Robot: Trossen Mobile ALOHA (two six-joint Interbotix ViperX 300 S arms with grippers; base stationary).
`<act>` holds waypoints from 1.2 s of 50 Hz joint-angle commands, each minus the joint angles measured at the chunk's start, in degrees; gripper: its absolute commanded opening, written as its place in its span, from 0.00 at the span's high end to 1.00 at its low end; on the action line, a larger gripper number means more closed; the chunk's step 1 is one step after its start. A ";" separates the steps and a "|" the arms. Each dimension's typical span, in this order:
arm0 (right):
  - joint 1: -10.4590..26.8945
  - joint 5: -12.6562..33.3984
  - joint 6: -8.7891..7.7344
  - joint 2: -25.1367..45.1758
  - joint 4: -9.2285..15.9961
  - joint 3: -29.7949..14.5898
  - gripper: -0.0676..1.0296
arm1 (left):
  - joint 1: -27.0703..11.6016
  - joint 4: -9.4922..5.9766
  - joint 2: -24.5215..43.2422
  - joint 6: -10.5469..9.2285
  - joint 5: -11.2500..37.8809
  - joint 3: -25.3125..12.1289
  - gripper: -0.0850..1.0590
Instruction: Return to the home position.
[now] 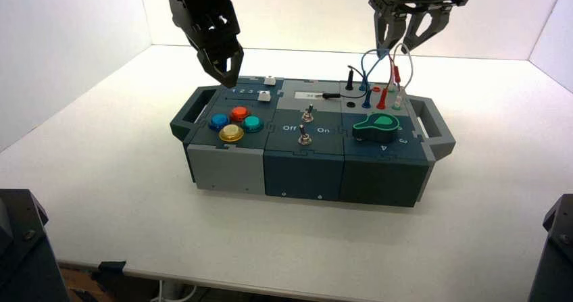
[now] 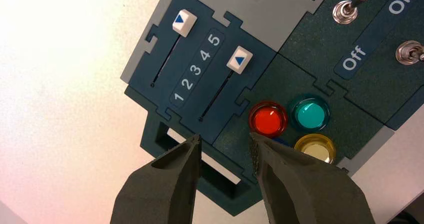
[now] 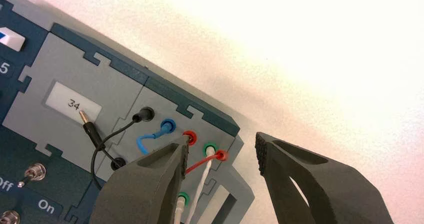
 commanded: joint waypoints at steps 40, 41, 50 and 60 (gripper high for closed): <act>-0.26 1.85 0.26 -3.60 0.09 -1.23 0.30 | -0.18 0.62 -1.41 0.09 -0.18 -1.41 0.47; -0.26 1.93 0.35 -4.31 0.09 -1.14 0.31 | -0.18 0.53 -1.58 0.00 -0.18 -1.49 0.47; -0.26 2.64 1.14 -11.87 0.35 1.32 0.31 | -0.18 -0.18 -5.71 -0.70 -0.79 -1.23 0.47; -0.26 2.55 2.99 -23.03 0.53 5.71 0.31 | -0.18 -0.26 -10.72 -5.10 -2.20 -0.79 0.47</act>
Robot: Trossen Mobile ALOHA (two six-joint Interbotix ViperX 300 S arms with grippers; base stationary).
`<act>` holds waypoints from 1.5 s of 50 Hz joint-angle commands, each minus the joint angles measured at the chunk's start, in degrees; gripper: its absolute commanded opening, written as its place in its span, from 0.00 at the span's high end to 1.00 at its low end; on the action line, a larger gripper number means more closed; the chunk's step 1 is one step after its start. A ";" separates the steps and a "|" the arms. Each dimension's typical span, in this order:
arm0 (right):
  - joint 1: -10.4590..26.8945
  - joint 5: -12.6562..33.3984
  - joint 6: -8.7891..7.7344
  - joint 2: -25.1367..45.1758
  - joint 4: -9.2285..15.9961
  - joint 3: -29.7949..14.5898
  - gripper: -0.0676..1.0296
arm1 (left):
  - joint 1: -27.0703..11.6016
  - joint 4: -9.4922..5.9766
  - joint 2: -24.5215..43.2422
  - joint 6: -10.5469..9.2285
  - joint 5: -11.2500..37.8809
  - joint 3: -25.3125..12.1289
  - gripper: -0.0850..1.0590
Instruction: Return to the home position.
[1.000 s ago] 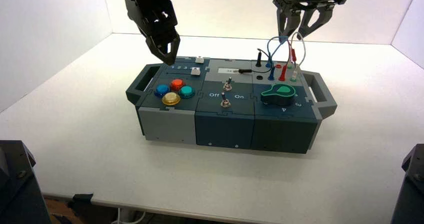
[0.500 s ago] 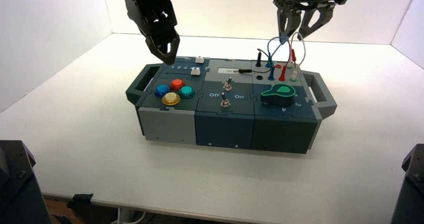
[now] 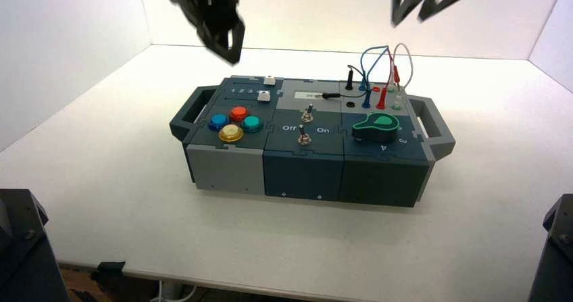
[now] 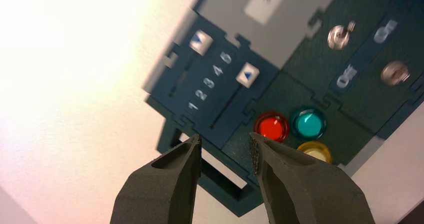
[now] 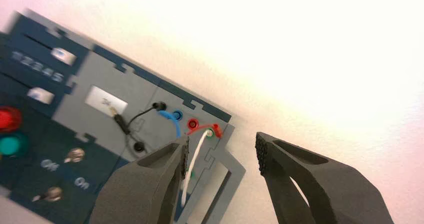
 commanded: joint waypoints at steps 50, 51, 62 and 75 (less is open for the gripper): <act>-2.11 -2.29 2.64 -54.76 -0.35 18.02 0.31 | 28.48 0.00 -49.39 -14.33 0.53 9.49 0.47; -2.37 -2.46 2.64 -55.37 -0.35 18.46 0.31 | 28.65 0.00 -49.48 -14.33 0.53 9.58 0.47; -3.08 -2.46 2.64 -57.04 -0.26 19.34 0.31 | 29.53 -0.09 -49.92 -15.12 -0.26 11.43 0.48; -3.08 -2.64 2.64 -56.78 -0.26 19.86 0.31 | 29.62 -0.09 -50.01 -16.08 -1.58 13.80 0.49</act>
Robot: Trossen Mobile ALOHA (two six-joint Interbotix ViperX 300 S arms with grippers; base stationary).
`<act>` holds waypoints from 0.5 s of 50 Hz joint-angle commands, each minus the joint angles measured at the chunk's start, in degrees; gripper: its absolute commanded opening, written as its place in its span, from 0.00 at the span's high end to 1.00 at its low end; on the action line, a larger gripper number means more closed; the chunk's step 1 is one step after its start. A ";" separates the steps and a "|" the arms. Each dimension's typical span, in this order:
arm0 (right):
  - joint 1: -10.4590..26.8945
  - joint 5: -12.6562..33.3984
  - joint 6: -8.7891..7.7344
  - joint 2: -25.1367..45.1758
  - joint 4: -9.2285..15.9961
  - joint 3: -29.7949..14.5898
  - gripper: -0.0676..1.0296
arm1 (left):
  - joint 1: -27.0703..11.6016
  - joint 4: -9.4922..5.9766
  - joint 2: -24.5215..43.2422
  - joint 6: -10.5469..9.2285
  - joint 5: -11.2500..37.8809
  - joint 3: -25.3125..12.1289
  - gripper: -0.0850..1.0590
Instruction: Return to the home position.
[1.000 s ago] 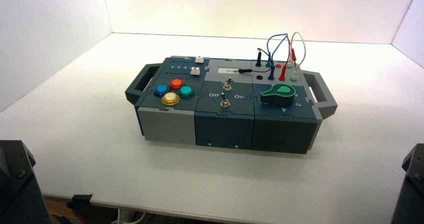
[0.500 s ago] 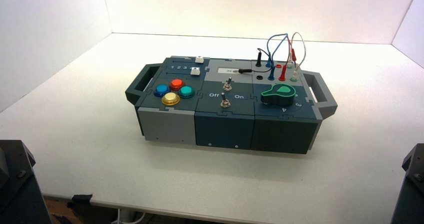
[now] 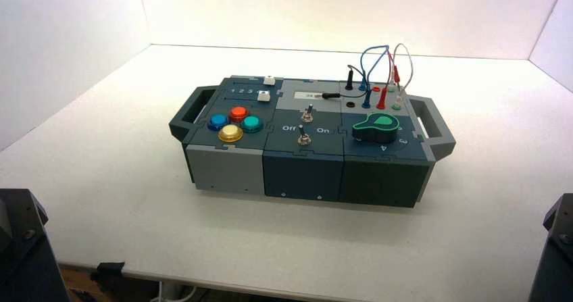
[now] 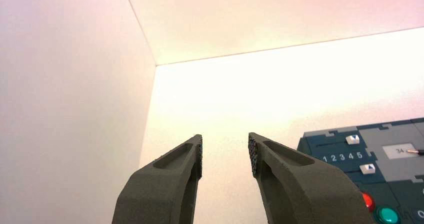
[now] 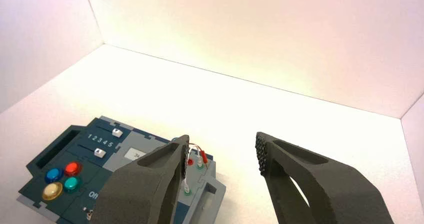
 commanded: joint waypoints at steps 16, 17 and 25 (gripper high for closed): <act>-0.35 -0.62 0.35 1.58 0.26 -0.35 0.31 | 0.18 0.00 0.26 -0.62 -0.53 0.26 0.49; -0.35 -0.53 0.35 1.58 0.18 -0.44 0.31 | 0.18 -0.09 0.26 -0.53 -0.53 0.35 0.49; -0.35 -0.53 0.35 1.58 0.35 -0.35 0.31 | 0.18 0.00 0.35 -0.62 -0.53 0.44 0.49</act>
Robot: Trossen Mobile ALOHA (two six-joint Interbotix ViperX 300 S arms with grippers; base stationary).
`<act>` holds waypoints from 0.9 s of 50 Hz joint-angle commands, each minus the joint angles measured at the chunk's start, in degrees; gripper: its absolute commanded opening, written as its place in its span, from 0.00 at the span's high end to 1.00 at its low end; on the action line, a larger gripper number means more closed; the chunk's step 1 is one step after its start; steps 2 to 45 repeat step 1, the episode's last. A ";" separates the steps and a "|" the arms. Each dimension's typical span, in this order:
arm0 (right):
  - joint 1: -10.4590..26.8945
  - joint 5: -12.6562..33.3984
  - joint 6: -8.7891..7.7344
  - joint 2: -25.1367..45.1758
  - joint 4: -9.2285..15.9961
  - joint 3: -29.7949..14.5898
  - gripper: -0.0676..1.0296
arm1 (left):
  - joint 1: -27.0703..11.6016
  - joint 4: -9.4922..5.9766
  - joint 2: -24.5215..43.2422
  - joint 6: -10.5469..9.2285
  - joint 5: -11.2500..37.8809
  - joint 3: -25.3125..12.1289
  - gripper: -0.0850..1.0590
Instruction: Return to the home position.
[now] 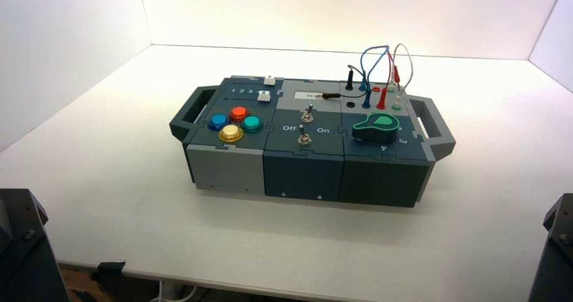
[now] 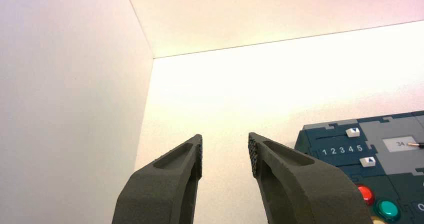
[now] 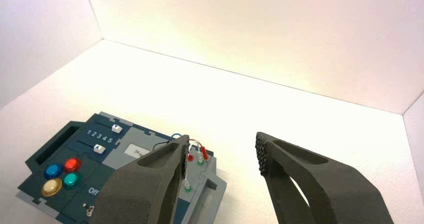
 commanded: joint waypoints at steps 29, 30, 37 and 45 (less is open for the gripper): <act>-0.26 -0.44 0.35 0.88 0.26 -0.79 0.31 | 0.18 0.00 0.35 -0.44 -0.35 -0.88 0.49; -0.26 -0.44 0.35 0.88 0.26 -0.79 0.31 | 0.18 0.00 0.35 -0.44 -0.35 -0.88 0.49; -0.26 -0.44 0.35 0.88 0.26 -0.79 0.31 | 0.18 0.00 0.35 -0.44 -0.35 -0.88 0.49; -0.26 -0.44 0.35 0.88 0.26 -0.79 0.31 | 0.18 0.00 0.35 -0.44 -0.35 -0.88 0.49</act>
